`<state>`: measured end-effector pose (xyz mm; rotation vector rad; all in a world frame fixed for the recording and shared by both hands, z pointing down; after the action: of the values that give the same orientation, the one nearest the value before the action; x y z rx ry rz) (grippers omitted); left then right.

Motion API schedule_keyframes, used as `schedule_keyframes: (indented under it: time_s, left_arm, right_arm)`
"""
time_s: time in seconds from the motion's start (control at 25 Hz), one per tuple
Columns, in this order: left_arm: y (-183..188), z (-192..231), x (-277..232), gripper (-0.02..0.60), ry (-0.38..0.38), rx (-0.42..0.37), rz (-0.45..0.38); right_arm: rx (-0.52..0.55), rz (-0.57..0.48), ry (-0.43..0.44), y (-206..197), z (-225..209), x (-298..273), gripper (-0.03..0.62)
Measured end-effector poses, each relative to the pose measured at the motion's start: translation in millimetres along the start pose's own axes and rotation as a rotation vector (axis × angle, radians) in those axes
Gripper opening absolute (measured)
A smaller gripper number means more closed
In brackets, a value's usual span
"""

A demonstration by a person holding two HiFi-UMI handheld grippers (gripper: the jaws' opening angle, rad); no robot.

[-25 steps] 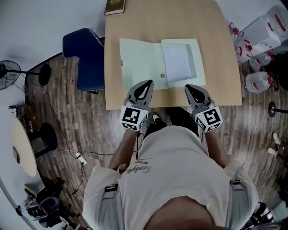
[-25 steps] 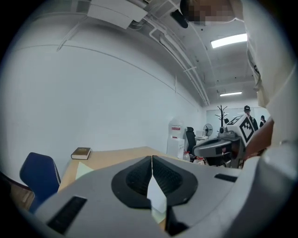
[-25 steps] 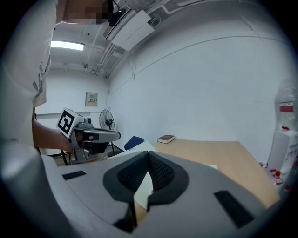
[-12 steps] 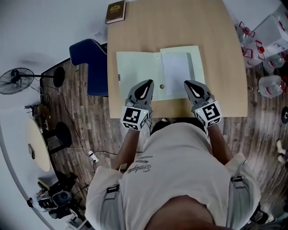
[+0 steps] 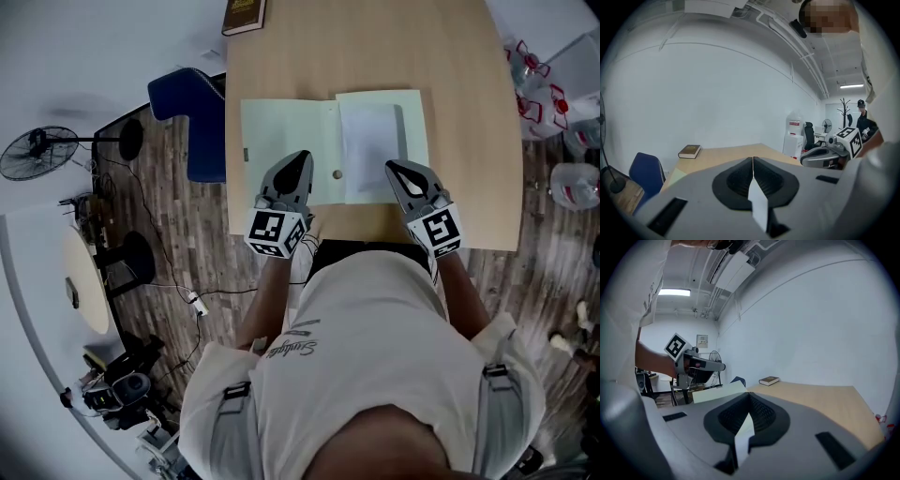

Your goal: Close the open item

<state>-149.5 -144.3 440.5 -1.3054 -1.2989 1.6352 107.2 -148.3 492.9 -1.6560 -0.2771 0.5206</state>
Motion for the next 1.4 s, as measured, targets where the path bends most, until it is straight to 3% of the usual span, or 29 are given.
schedule_keyframes:
  time_s: [0.36, 0.6, 0.92, 1.08, 1.4]
  left_arm:
    - [-14, 47, 23, 0.015, 0.049, 0.056, -0.021]
    - [-25, 101, 46, 0.015, 0.13, 0.097, -0.028]
    - [-67, 177, 72, 0.015, 0.216, 0.117, 0.055]
    - [-99, 206, 76, 0.015, 0.201, 0.145, 0.119]
    - [-166, 221, 63, 0.015, 0.077, 0.228, 0.201]
  right_arm:
    - [-0.068, -0.015, -0.012, 12, 13, -19, -0.005]
    - [-0.039, 0.025, -0.007, 24, 38, -37, -0.005]
    - [-0.025, 0.04, -0.022, 33, 62, -59, -0.005]
    - [-0.031, 0.049, -0.043, 31, 74, -70, -0.005]
    - [-0.06, 0.063, -0.087, 25, 97, -82, -0.005]
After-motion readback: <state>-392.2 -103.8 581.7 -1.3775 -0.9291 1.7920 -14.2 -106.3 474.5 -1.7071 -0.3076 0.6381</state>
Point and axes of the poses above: the fingertips, and each gripper's own axes: x backward along the fingers, z to its left, y out of its top, the point moved 9 cm from there along x, backward along the fingers, and after that the axes turned 10 degrees about y, right-handed, at the moved point
